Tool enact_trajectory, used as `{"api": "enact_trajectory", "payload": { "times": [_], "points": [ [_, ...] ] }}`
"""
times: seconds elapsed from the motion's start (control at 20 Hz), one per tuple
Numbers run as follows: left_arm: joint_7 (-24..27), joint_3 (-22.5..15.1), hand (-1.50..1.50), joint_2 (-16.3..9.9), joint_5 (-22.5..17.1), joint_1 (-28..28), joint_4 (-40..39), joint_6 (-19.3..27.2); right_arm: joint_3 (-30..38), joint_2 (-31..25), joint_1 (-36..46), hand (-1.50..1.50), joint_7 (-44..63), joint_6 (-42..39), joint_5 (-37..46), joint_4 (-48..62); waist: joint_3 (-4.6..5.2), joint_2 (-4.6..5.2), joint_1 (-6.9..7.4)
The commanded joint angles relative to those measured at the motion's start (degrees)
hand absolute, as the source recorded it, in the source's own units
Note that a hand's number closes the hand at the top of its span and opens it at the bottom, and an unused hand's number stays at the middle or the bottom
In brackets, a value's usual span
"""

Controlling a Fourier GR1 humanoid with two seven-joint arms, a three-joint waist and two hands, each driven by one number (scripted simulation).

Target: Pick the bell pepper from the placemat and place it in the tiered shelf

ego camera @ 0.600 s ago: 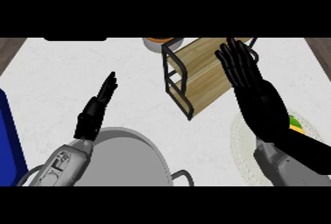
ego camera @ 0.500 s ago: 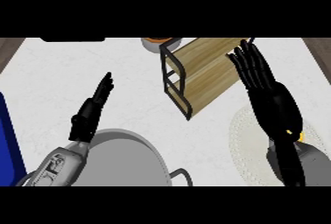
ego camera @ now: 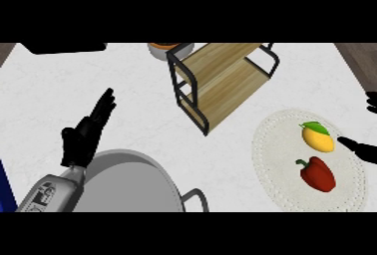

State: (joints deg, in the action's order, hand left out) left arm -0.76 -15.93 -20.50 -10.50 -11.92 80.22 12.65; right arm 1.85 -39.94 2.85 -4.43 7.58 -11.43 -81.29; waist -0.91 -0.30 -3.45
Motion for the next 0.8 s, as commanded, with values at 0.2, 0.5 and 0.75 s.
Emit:
{"api": "enact_trajectory", "payload": {
  "times": [0.2,0.5,0.75],
  "points": [
    [-1.35,-1.30,0.00,-1.60,-0.81,7.82,-2.45,-3.56,4.97,-5.03,-10.50,-1.50,-11.99,-16.94,-7.36,0.50,0.91,-0.01,2.09],
    [-2.48,-0.55,0.00,-2.09,-1.30,7.57,-1.66,-4.54,2.92,-12.78,-12.62,-1.50,-4.29,-23.55,-6.67,-7.05,1.12,-0.06,2.60],
    [-3.95,-1.16,0.00,-2.32,0.04,6.83,-0.57,-3.82,-0.51,-22.99,-13.40,-1.50,4.71,-19.89,6.91,-14.46,1.34,-0.26,3.13]
  ]
}}
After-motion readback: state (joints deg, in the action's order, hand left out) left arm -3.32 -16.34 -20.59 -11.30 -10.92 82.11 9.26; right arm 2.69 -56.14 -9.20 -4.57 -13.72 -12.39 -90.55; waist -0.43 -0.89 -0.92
